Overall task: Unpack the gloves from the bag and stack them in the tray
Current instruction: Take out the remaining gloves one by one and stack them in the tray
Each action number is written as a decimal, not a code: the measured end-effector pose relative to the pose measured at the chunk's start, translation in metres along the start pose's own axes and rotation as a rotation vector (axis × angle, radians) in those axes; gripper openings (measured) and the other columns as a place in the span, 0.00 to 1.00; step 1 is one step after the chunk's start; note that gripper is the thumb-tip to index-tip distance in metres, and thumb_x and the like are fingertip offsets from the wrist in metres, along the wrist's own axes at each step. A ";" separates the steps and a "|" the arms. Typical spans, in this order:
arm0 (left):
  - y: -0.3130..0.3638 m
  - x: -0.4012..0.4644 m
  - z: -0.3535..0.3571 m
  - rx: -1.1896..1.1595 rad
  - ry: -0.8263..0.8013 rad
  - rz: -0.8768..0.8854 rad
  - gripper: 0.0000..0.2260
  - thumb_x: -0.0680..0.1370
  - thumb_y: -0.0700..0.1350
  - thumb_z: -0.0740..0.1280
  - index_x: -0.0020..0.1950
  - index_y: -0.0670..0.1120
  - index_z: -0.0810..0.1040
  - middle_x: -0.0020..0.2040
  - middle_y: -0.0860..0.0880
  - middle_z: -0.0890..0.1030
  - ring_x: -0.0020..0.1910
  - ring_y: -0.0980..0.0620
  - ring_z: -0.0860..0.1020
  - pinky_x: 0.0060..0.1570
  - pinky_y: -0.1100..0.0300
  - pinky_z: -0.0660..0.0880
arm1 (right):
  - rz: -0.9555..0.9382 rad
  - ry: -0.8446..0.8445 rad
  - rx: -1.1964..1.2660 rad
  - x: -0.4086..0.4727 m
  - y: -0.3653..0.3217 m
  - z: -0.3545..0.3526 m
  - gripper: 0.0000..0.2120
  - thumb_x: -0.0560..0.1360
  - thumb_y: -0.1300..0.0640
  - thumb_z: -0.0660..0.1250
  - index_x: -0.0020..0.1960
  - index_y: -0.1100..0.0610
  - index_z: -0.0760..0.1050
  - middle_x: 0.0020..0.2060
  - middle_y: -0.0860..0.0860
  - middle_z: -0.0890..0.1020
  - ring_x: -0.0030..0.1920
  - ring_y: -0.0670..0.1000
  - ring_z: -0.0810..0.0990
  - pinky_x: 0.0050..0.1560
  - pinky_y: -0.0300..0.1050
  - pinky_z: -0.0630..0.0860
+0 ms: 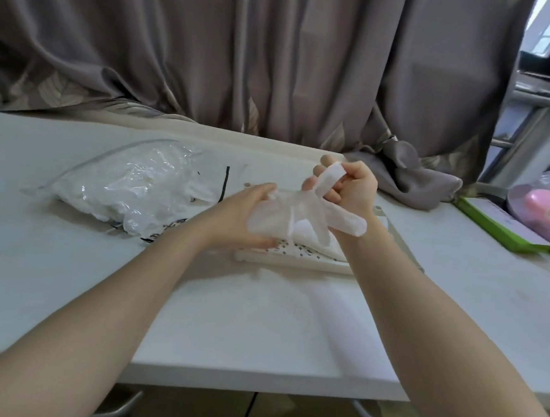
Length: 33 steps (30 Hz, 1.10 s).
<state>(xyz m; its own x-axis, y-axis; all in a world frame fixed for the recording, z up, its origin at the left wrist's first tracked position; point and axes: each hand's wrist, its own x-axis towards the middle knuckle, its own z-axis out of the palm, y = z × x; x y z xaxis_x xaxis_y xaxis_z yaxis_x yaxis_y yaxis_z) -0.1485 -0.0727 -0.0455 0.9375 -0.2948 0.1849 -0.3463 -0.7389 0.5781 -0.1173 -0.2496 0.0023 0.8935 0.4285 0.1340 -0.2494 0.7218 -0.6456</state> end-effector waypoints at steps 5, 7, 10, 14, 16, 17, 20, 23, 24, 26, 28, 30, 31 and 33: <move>0.006 0.000 -0.013 -0.158 -0.039 -0.135 0.20 0.75 0.65 0.59 0.37 0.49 0.72 0.37 0.53 0.71 0.37 0.53 0.70 0.37 0.58 0.63 | 0.057 -0.048 -0.030 -0.011 -0.022 -0.023 0.09 0.57 0.61 0.61 0.23 0.56 0.60 0.22 0.46 0.55 0.21 0.46 0.51 0.20 0.34 0.67; 0.006 0.002 -0.016 -0.179 0.002 -0.102 0.20 0.77 0.58 0.62 0.33 0.46 0.64 0.30 0.52 0.64 0.29 0.55 0.63 0.32 0.57 0.57 | 0.039 0.003 -0.140 -0.017 -0.029 -0.024 0.07 0.58 0.59 0.55 0.23 0.55 0.60 0.20 0.46 0.55 0.22 0.46 0.50 0.17 0.35 0.62; 0.010 0.004 -0.020 -0.162 -0.001 -0.067 0.17 0.74 0.49 0.70 0.33 0.43 0.66 0.30 0.51 0.63 0.29 0.55 0.63 0.33 0.58 0.58 | 0.003 0.125 -0.324 -0.026 -0.041 -0.029 0.07 0.60 0.57 0.54 0.23 0.55 0.62 0.18 0.46 0.59 0.21 0.45 0.50 0.19 0.34 0.59; 0.028 0.009 -0.027 -0.380 0.058 -0.018 0.07 0.73 0.40 0.71 0.40 0.41 0.74 0.35 0.48 0.74 0.35 0.54 0.72 0.35 0.62 0.68 | -0.048 0.448 -0.966 -0.025 -0.048 -0.046 0.14 0.75 0.49 0.64 0.36 0.57 0.69 0.23 0.47 0.69 0.25 0.46 0.68 0.37 0.40 0.75; 0.041 0.012 -0.026 -0.473 0.045 0.024 0.07 0.73 0.37 0.70 0.43 0.45 0.74 0.36 0.49 0.76 0.35 0.54 0.74 0.33 0.64 0.70 | -0.194 0.510 -1.244 -0.025 -0.045 -0.051 0.15 0.74 0.46 0.68 0.45 0.57 0.71 0.36 0.48 0.75 0.38 0.47 0.74 0.45 0.41 0.72; 0.048 0.014 -0.025 -0.485 0.033 0.041 0.08 0.73 0.36 0.70 0.45 0.46 0.74 0.37 0.49 0.76 0.35 0.53 0.74 0.34 0.63 0.70 | -0.223 0.457 -1.294 -0.026 -0.044 -0.050 0.15 0.73 0.46 0.69 0.50 0.57 0.72 0.43 0.48 0.76 0.44 0.46 0.75 0.47 0.40 0.72; 0.061 0.019 -0.024 -0.511 -0.009 0.057 0.11 0.72 0.36 0.71 0.50 0.48 0.75 0.40 0.45 0.77 0.39 0.50 0.76 0.39 0.58 0.72 | -0.112 0.087 -1.379 -0.027 -0.036 -0.036 0.19 0.73 0.52 0.71 0.61 0.55 0.74 0.58 0.50 0.78 0.60 0.46 0.76 0.61 0.44 0.73; 0.067 0.019 -0.025 -0.537 -0.015 0.057 0.16 0.69 0.38 0.74 0.54 0.48 0.75 0.46 0.43 0.78 0.43 0.49 0.77 0.50 0.48 0.75 | -0.006 -0.145 -1.425 -0.028 -0.028 -0.020 0.13 0.74 0.61 0.68 0.58 0.57 0.76 0.54 0.51 0.82 0.56 0.46 0.79 0.59 0.41 0.74; 0.068 0.018 -0.026 -0.549 -0.014 0.063 0.17 0.68 0.39 0.73 0.54 0.49 0.75 0.46 0.45 0.78 0.43 0.50 0.77 0.50 0.50 0.75 | -0.014 -0.156 -1.453 -0.029 -0.027 -0.016 0.12 0.74 0.65 0.65 0.56 0.57 0.76 0.51 0.52 0.82 0.52 0.46 0.79 0.56 0.39 0.74; 0.067 0.016 -0.028 -0.589 -0.012 0.080 0.17 0.68 0.37 0.72 0.54 0.51 0.76 0.44 0.49 0.77 0.41 0.53 0.77 0.47 0.58 0.74 | -0.048 -0.120 -1.572 -0.029 -0.029 -0.018 0.12 0.74 0.68 0.62 0.53 0.57 0.77 0.44 0.51 0.81 0.45 0.47 0.78 0.47 0.38 0.73; 0.064 0.015 -0.031 -0.628 -0.007 0.083 0.16 0.71 0.35 0.71 0.54 0.50 0.76 0.43 0.50 0.75 0.39 0.55 0.77 0.42 0.63 0.74 | -0.041 -0.075 -1.620 -0.030 -0.035 -0.025 0.10 0.74 0.67 0.61 0.49 0.57 0.78 0.39 0.49 0.79 0.41 0.47 0.76 0.42 0.40 0.70; 0.062 0.015 -0.032 -0.655 0.015 0.049 0.15 0.73 0.33 0.69 0.56 0.48 0.75 0.42 0.50 0.74 0.35 0.57 0.76 0.36 0.67 0.74 | -0.010 -0.034 -1.607 -0.031 -0.043 -0.033 0.08 0.74 0.65 0.62 0.46 0.57 0.79 0.38 0.50 0.79 0.40 0.48 0.75 0.41 0.40 0.69; 0.062 0.015 -0.032 -0.668 0.034 0.029 0.15 0.74 0.33 0.67 0.56 0.48 0.75 0.42 0.50 0.74 0.33 0.58 0.76 0.34 0.69 0.73 | -0.002 -0.007 -1.614 -0.031 -0.048 -0.037 0.08 0.74 0.64 0.62 0.46 0.57 0.79 0.38 0.50 0.79 0.39 0.47 0.75 0.40 0.39 0.69; 0.061 0.019 -0.031 -0.711 0.058 -0.007 0.15 0.74 0.33 0.66 0.57 0.48 0.75 0.41 0.49 0.74 0.32 0.59 0.76 0.33 0.70 0.74 | 0.002 0.057 -1.664 -0.032 -0.057 -0.043 0.08 0.74 0.65 0.61 0.44 0.57 0.78 0.34 0.48 0.78 0.34 0.46 0.74 0.34 0.35 0.69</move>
<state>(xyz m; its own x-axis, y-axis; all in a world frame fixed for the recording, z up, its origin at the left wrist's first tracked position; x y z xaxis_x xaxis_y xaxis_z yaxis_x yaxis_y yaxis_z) -0.1511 -0.1050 0.0180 0.9467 -0.2444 0.2098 -0.2528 -0.1602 0.9542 -0.1156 -0.3281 0.0024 0.9148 0.3822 0.1303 0.3597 -0.6244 -0.6934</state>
